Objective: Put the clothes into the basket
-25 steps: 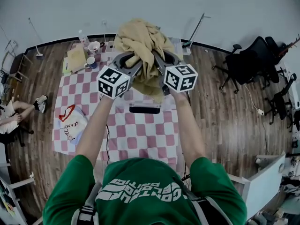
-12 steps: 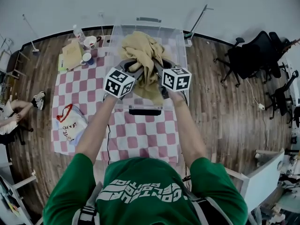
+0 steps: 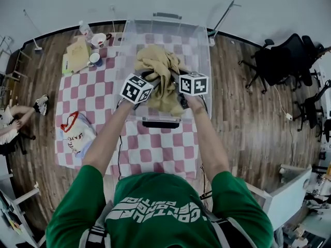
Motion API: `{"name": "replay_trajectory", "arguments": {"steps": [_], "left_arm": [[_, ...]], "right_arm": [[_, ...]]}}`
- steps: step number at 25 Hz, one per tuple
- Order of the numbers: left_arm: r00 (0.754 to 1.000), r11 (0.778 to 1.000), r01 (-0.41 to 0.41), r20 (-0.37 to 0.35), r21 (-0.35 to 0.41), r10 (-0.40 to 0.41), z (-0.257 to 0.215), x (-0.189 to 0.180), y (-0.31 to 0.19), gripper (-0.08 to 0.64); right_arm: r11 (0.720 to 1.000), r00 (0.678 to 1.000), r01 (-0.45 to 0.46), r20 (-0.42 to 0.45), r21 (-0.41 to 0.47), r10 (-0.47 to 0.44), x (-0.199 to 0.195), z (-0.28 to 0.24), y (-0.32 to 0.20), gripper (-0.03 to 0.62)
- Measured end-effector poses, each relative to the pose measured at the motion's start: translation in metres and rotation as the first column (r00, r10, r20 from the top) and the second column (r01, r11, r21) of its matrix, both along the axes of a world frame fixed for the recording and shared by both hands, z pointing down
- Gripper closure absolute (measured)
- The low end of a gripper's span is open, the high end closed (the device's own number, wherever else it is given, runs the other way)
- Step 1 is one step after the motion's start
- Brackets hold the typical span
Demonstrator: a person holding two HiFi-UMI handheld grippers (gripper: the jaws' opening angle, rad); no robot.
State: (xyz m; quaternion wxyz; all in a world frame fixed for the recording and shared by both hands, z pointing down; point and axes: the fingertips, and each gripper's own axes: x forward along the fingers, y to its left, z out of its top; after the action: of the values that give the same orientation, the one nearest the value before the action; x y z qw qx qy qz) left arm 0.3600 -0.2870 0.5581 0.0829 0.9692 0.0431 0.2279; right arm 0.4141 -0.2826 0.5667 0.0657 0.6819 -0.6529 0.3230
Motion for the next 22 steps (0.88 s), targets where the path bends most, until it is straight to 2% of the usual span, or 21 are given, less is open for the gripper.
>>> {"name": "replay_trajectory", "arguments": {"steps": [5, 9, 15, 18, 22], "left_arm": [[0.995, 0.999, -0.025, 0.1, -0.027, 0.028, 0.038, 0.003, 0.0, 0.445], [0.98, 0.998, -0.048, 0.193, -0.036, 0.054, 0.069, 0.003, -0.001, 0.445], [0.952, 0.998, -0.05, 0.3, -0.023, 0.055, 0.109, -0.002, -0.004, 0.445], [0.93, 0.999, -0.049, 0.364, -0.011, 0.05, 0.127, -0.008, -0.006, 0.445], [0.884, 0.998, -0.064, 0.463, -0.015, 0.063, 0.157, -0.02, -0.005, 0.446]], "right_arm": [[0.996, 0.999, 0.023, 0.033, -0.081, -0.02, 0.003, 0.037, 0.0, 0.526], [0.987, 0.998, 0.039, 0.062, -0.156, -0.03, 0.006, 0.071, 0.003, 0.526], [0.962, 0.995, 0.101, 0.035, -0.254, -0.095, 0.009, 0.105, 0.004, 0.527], [0.945, 0.991, 0.131, 0.023, -0.3, -0.13, 0.009, 0.119, 0.005, 0.528], [0.911, 0.976, 0.19, -0.03, -0.366, -0.216, 0.001, 0.141, 0.009, 0.529]]}}
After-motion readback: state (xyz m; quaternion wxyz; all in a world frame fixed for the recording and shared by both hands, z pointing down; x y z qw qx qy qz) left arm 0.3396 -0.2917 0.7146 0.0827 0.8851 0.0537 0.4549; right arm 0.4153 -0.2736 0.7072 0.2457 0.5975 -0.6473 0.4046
